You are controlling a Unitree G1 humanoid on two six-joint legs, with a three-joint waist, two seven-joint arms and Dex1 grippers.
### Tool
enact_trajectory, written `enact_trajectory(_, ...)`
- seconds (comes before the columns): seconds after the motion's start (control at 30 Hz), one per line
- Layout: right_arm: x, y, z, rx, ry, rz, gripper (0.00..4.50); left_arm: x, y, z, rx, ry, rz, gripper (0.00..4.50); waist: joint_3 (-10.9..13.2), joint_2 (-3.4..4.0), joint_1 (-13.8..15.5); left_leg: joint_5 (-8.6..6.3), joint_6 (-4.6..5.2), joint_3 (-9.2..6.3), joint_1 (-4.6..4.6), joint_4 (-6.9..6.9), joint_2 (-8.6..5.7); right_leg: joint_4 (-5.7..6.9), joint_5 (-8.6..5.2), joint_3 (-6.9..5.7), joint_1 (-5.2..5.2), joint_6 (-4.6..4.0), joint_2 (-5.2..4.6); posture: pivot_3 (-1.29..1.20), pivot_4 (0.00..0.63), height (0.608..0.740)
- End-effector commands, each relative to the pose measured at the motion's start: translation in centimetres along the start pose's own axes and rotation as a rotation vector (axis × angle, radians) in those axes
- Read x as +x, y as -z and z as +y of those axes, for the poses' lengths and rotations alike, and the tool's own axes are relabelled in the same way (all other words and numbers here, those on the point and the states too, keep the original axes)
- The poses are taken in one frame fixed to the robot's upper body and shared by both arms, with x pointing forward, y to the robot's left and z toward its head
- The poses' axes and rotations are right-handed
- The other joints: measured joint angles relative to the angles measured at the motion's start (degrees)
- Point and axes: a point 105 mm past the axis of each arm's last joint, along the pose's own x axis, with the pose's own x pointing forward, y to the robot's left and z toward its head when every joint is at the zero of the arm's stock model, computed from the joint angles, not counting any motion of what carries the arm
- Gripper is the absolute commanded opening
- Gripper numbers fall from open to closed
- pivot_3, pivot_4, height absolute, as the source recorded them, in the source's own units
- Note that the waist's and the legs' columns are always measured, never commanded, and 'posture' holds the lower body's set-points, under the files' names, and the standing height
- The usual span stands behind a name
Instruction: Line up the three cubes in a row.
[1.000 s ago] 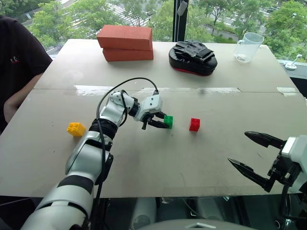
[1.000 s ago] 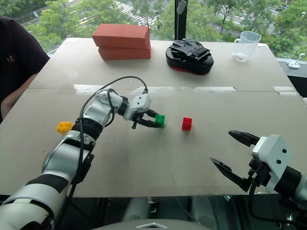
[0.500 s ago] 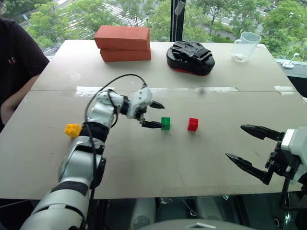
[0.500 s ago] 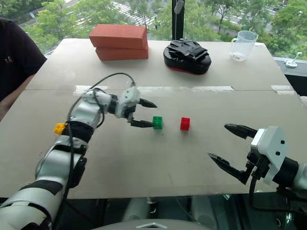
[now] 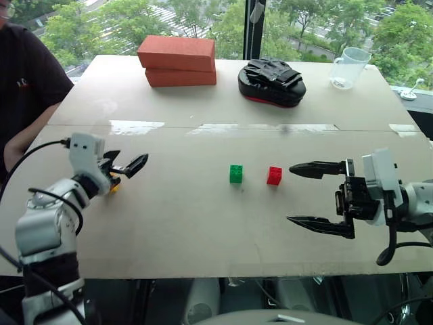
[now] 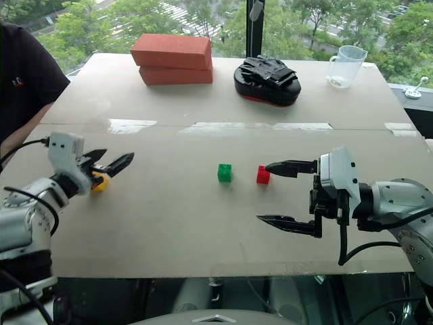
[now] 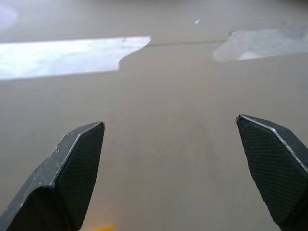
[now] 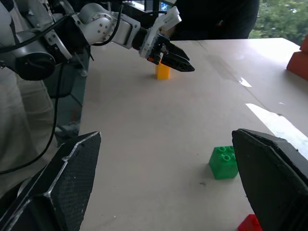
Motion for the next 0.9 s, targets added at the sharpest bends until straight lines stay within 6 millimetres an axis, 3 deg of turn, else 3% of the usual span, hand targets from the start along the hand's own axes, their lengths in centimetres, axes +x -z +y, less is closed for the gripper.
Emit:
enact_trajectory(0.03,0.1,-0.4,0.0,-0.038,-0.032,-0.012,4.5,-1.7,-1.3,1.5,0.054,-0.064,0.01,4.48,0.0,0.0,0.0,0.0,0.0,0.01,0.03,0.0,0.01,0.01,-0.03,-0.03,0.01,-0.06,0.0,0.0,0.15,0.74)
enact_trajectory(0.3,-0.2,-0.1,0.2,-0.032,-0.027,0.003,4.5,-2.0,0.9,2.3,0.034,-0.048,0.17,4.48,0.0,0.02,-0.3,-0.01,-0.02,0.02,0.13,-0.03,0.07,0.02,-0.02,0.05,0.0,-0.08,-0.07,0.0,0.15,0.74)
enact_trajectory(0.4,-0.3,0.1,0.4,-0.03,-0.015,0.016,4.5,-1.9,2.2,3.5,0.041,-0.092,0.238,4.48,0.0,0.03,-0.2,-0.01,-0.02,0.03,0.11,-0.1,0.03,0.01,-0.03,0.04,-0.01,-0.09,-0.06,0.0,0.15,0.74)
enact_trajectory(0.57,-0.5,0.2,0.5,-0.032,-0.001,0.02,4.5,-1.5,2.6,3.7,0.036,-0.069,0.261,4.48,0.0,0.02,-0.3,-0.01,-0.02,0.08,0.12,-0.11,0.09,0.01,-0.03,0.07,-0.06,-0.08,-0.08,0.0,0.15,0.74)
enact_trajectory(0.6,-0.6,0.2,0.5,-0.032,0.002,0.021,4.5,-1.3,2.6,3.6,0.034,-0.057,0.258,3.94,0.0,0.02,-0.3,-0.01,-0.02,0.08,0.12,-0.11,0.13,0.01,-0.03,0.07,-0.06,-0.08,-0.1,0.0,0.15,0.74)
enact_trajectory(0.63,-0.6,0.2,0.5,-0.031,0.005,0.023,4.5,-1.3,2.6,3.5,0.033,-0.052,0.258,3.69,0.0,0.02,-0.2,-0.01,-0.02,0.08,0.12,-0.11,0.14,0.01,-0.03,0.07,-0.07,-0.08,-0.1,0.0,0.15,0.74)
enact_trajectory(0.77,-0.8,0.2,0.5,-0.03,0.022,0.025,4.5,-0.7,1.9,2.9,0.049,0.005,0.201,1.68,0.0,0.02,-0.2,-0.01,-0.02,0.11,0.09,-0.11,0.18,0.0,-0.02,0.07,-0.14,-0.08,-0.18,0.0,0.15,0.74)
enact_trajectory(0.83,-0.9,0.3,0.6,-0.027,0.031,0.029,4.5,-0.4,1.1,1.7,0.078,0.097,0.15,1.68,0.0,0.02,-0.2,-0.01,-0.02,0.11,0.01,-0.11,0.18,0.0,-0.02,0.07,-0.21,-0.09,-0.19,0.0,0.15,0.74)
enact_trajectory(0.9,-1.0,0.3,0.6,-0.025,0.054,0.03,4.5,0.2,-0.5,-1.1,0.072,0.268,0.08,1.68,0.0,0.02,-0.2,-0.01,-0.02,0.13,-0.06,-0.11,0.19,0.0,-0.02,0.07,-0.27,-0.1,-0.2,0.0,0.15,0.74)
